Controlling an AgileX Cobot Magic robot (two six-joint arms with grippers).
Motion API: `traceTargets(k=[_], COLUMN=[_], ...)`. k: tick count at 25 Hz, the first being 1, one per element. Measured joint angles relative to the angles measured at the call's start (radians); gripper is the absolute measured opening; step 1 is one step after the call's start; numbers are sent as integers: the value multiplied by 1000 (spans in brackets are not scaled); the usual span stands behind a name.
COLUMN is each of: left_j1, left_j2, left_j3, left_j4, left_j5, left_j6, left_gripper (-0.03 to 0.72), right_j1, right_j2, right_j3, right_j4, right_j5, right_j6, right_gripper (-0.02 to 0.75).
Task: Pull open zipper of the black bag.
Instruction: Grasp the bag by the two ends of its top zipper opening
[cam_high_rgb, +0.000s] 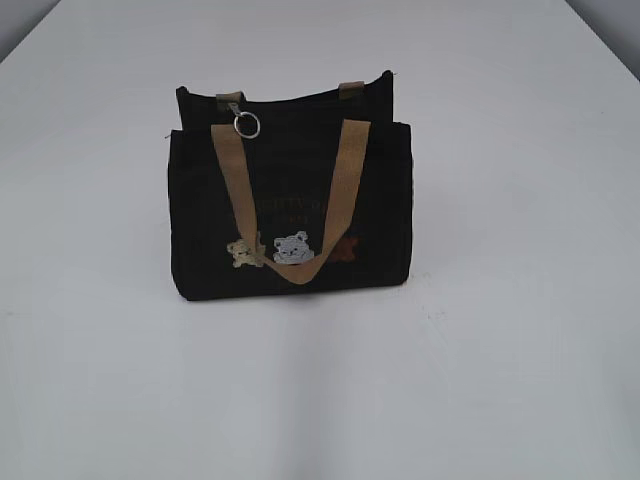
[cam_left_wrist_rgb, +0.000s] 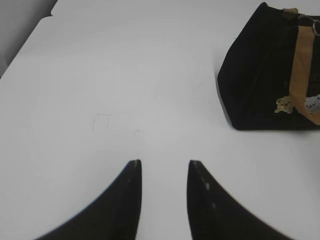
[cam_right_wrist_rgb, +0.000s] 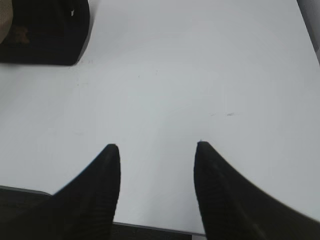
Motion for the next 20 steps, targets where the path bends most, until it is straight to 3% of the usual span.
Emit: traceTargets(k=[20], left_j1=[0], left_j2=[0], left_j3=[0], left_j4=[-11], left_j5=[0], left_j6=[0], left_gripper=[229], right_j1=[0], right_j2=[0], right_j3=[0], right_j4=[0], right_j5=[0], right_j6=[0], right_gripper=[380])
